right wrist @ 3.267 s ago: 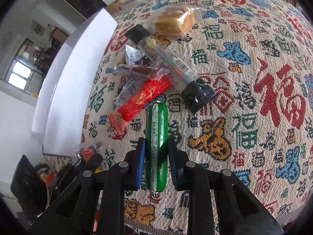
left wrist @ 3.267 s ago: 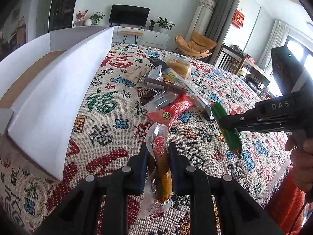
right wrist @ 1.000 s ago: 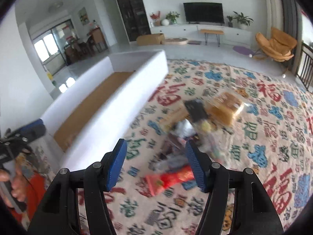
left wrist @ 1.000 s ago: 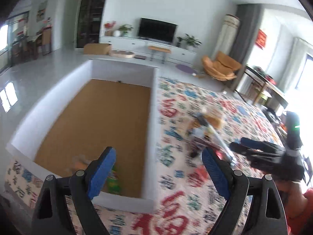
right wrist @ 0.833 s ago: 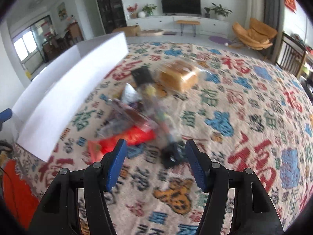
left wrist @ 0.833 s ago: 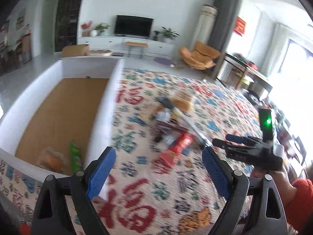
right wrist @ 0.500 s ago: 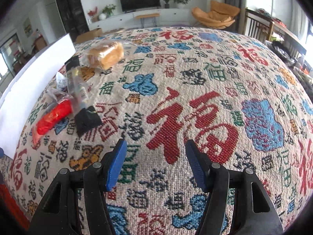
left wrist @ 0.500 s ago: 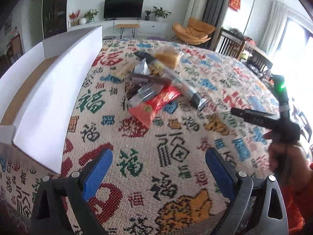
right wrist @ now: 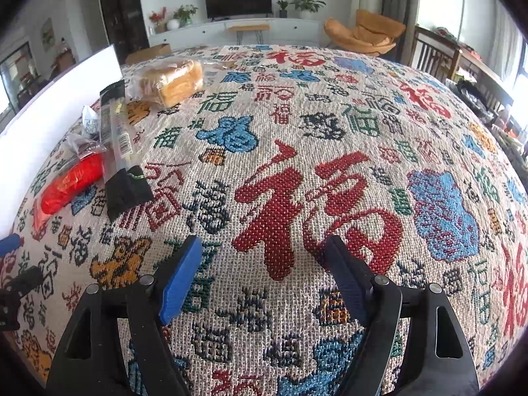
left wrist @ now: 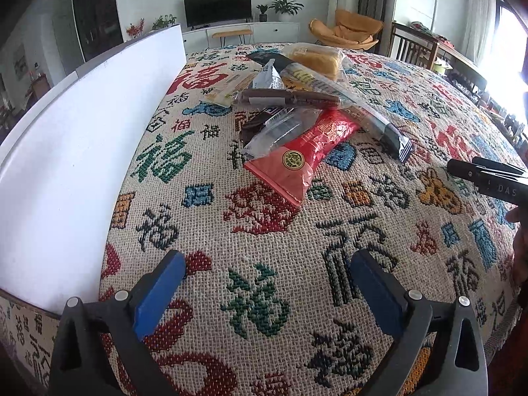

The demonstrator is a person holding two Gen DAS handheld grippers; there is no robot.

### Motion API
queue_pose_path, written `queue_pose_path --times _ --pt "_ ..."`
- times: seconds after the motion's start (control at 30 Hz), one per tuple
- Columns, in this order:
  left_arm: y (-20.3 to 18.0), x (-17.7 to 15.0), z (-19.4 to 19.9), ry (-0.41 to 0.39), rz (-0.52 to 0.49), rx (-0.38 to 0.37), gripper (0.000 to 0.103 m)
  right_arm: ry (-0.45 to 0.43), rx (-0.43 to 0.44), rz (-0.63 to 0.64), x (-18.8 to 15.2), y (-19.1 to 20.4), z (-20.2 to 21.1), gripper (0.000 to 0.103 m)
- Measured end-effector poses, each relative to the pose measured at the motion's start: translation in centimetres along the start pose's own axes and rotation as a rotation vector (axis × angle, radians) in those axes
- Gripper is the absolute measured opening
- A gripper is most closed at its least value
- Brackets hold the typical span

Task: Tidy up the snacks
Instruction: 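Return both grippers to the snack pile, then grasp the clear tube candy pack with the right gripper and lift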

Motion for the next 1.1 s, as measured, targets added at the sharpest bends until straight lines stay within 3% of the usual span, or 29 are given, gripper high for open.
queue_pose_path --times 0.43,0.57,0.67,0.83,0.97,1.0,1.03,1.1 --pt "0.1 -0.1 0.0 -0.005 -0.001 -0.004 0.103 0.008 -0.012 0.009 -0.1 0.4 -0.3 0.087" --pt "0.1 -0.2 0.0 -0.005 -0.001 -0.004 0.103 0.061 -0.012 0.023 0.9 0.9 -0.7 0.089" --pt "0.1 -0.1 0.0 -0.005 -0.001 -0.003 0.103 0.128 0.065 0.037 2.8 1.5 -0.8 0.086" --pt "0.1 -0.2 0.0 -0.006 -0.001 -0.004 0.103 0.063 0.217 0.049 7.7 4.6 0.3 0.085" --pt "0.1 -0.2 0.0 -0.006 -0.001 -0.005 0.103 0.128 0.251 0.128 10.7 8.9 -2.1 0.084" --pt "0.1 -0.2 0.0 -0.006 -0.001 -0.004 0.103 0.145 0.254 0.144 11.1 9.8 -2.7 0.082" --pt "0.1 -0.2 0.0 -0.006 -0.001 -0.005 0.103 0.163 0.26 0.16 11.2 10.7 -3.2 0.073" --pt "0.1 -0.2 0.0 -0.006 -0.001 -0.005 0.103 0.199 0.281 0.195 11.3 12.6 -3.9 0.049"
Point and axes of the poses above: each gripper's, at about its wrist camera, not at the fingertips, and z roughly against the way its jaws point, y to its left, x to its top, the point moved 4 cm from there along -z, roughly the way its jaws point, and after that the axes turned 13 degrees about y, right-handed, at the moved point
